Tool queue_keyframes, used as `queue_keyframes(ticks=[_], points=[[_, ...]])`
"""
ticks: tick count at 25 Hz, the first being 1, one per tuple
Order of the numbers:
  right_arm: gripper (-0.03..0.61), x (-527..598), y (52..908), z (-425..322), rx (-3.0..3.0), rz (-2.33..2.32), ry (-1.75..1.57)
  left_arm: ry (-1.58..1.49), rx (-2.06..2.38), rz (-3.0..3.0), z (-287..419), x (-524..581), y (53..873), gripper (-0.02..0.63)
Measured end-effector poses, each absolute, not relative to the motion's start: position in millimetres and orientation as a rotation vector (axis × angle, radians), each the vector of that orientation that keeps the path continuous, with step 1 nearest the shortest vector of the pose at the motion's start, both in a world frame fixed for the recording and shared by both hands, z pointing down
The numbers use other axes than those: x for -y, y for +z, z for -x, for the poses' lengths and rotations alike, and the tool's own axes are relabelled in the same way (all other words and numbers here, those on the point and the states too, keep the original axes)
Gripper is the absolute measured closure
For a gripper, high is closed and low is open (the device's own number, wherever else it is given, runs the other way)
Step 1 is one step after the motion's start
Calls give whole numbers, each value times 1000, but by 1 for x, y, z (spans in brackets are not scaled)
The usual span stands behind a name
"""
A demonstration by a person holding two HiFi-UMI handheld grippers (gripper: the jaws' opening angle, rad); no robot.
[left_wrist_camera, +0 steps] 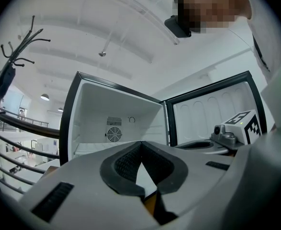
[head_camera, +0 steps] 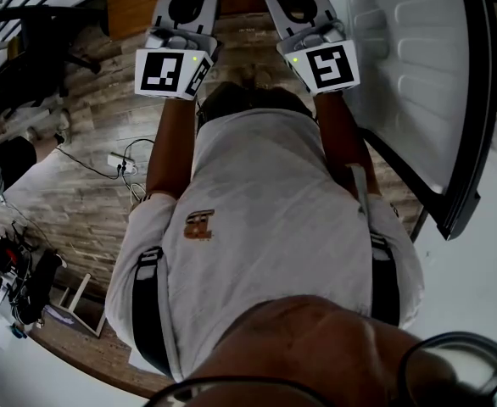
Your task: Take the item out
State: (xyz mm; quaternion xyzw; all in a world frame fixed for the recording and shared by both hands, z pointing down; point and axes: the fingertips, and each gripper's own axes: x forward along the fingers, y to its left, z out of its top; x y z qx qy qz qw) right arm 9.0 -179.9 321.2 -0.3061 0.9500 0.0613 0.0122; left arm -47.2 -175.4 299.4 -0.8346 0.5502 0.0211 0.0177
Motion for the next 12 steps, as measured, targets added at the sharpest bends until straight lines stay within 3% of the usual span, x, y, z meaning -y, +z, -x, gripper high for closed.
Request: queue_keyframes(ticks=[12], points=[[545, 225, 345, 20, -2964, 1185, -9, 95, -1727, 2703, 89, 219, 323, 595]])
